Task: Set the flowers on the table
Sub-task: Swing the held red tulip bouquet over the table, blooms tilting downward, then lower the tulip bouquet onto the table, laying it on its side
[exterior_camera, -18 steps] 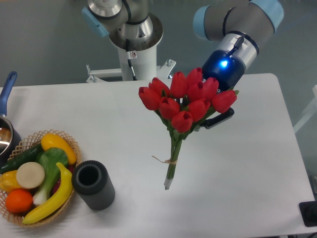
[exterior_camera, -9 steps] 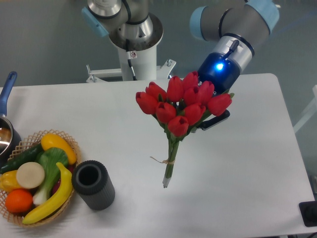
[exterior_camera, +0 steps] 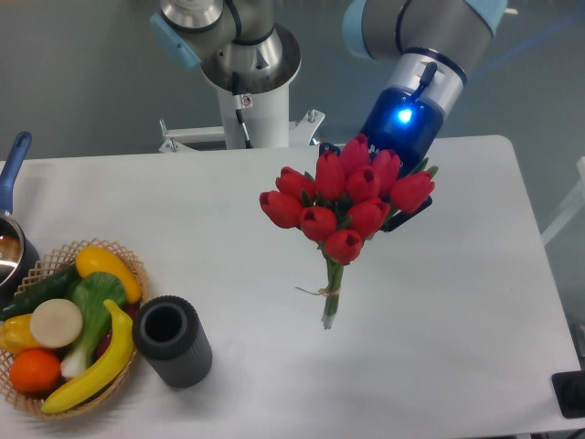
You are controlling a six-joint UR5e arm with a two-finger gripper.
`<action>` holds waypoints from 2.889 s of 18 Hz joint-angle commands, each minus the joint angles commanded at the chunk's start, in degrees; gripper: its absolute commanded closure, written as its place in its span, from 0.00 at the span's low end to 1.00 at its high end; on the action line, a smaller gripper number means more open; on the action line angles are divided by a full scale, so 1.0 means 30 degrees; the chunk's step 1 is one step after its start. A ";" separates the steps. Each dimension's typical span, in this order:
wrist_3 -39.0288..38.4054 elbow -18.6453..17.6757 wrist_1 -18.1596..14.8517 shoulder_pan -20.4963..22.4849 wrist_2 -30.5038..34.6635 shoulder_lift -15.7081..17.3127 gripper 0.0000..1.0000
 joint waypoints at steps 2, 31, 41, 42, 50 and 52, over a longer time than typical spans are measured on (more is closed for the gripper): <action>-0.0233 -0.0205 -0.0146 -0.0203 0.2338 0.0585 0.65; 0.5323 -0.1905 -0.1172 -0.5358 2.2526 -0.2542 0.66; 0.5918 -0.1525 -0.1055 -0.6357 2.3534 -0.5241 0.66; 0.5918 -0.1525 -0.1055 -0.6386 2.3329 -0.5445 0.66; 0.5713 -0.1437 -0.0996 -0.6562 2.3210 -0.6589 0.66; 0.5713 -0.1378 -0.0996 -0.6679 2.3181 -0.6590 0.66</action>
